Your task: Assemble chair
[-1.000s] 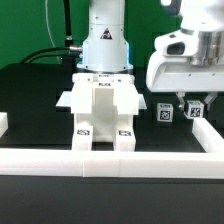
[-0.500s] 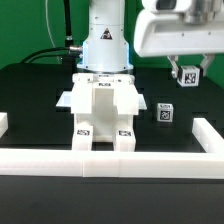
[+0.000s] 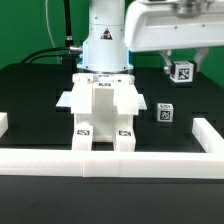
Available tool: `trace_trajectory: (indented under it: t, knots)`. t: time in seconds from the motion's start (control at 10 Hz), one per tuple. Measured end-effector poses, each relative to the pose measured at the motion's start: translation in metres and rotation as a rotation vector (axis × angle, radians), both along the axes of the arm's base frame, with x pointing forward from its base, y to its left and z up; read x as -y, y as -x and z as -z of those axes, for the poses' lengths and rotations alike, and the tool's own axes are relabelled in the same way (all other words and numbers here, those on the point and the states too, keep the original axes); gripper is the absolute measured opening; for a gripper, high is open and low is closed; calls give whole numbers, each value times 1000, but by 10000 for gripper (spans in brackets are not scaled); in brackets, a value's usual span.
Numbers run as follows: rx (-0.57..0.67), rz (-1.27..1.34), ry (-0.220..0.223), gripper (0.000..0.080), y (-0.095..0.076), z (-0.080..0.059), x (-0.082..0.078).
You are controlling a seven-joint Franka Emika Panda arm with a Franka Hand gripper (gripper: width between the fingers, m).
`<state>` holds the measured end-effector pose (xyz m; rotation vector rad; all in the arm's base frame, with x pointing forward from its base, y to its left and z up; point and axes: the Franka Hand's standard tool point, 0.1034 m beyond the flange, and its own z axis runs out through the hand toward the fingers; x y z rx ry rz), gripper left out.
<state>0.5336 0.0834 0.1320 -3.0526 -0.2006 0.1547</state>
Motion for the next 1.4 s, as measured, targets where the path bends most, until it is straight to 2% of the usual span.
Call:
trace_trajectory:
  t: [0.1, 0.2, 0.5, 0.6, 0.8, 0.9, 1.2, 1.3, 1.4]
  knots:
    - [12, 6, 2, 284, -6, -6, 7]
    - [6, 2, 4, 284, -2, 0, 2]
    - [7, -32, 8, 284, -2, 2, 7]
    - [16, -131, 33, 284, 0, 2, 22]
    - [26, -183, 32, 284, -3, -4, 47]
    - [25, -204, 31, 284, -3, -2, 56]
    - [23, -192, 31, 284, -3, -2, 55]
    - [25, -218, 30, 284, -3, -1, 57]
    - [30, -265, 29, 284, -7, -1, 66]
